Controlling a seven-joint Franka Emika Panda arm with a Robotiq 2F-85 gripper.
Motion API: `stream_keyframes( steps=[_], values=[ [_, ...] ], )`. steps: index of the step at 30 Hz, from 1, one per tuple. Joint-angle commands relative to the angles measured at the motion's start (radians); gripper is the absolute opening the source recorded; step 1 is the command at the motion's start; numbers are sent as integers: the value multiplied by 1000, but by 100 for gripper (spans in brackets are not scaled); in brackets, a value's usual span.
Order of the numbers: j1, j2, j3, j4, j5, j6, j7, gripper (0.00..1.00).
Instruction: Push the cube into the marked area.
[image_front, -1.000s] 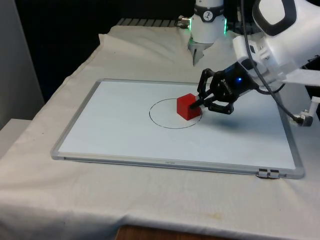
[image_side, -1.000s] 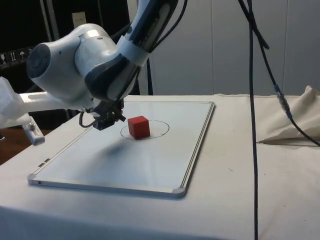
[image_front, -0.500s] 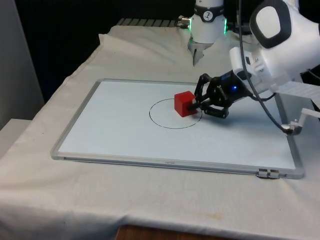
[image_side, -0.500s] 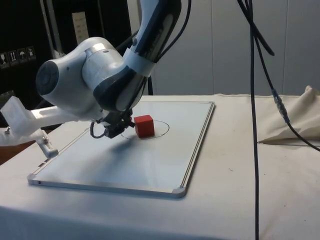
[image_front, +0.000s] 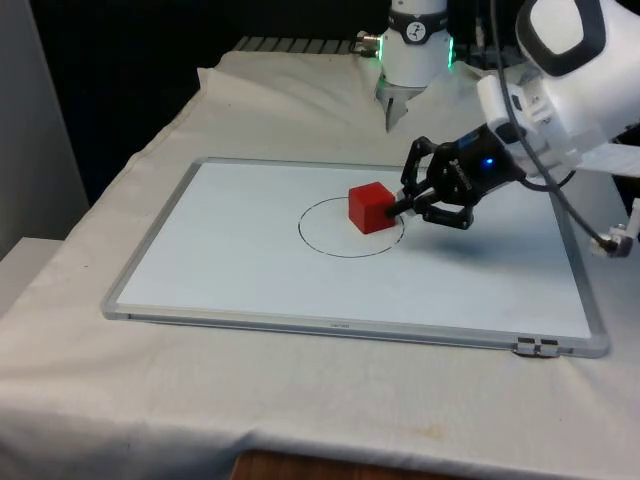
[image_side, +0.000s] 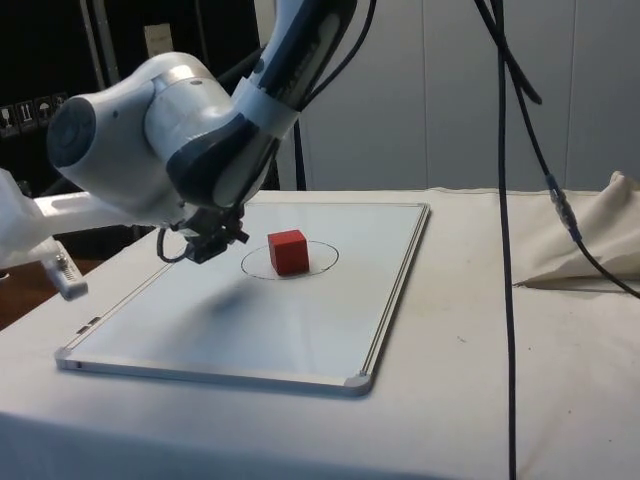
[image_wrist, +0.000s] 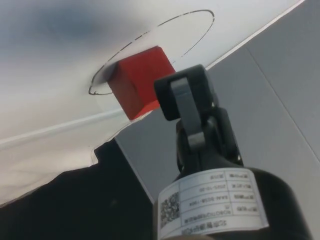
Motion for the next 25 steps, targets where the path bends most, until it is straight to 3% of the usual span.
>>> stream_keyframes(
  steps=[1, 15, 24, 25],
  values=[
    [6, -4, 4, 4, 2, -8, -3, 0],
    [15, -7, 52, 54, 3, -36, -5, 0],
    [8, -59, 56, 32, 2, -43, -25, 0],
    [12, -49, 52, 42, 0, -55, -20, 0]
  ],
)
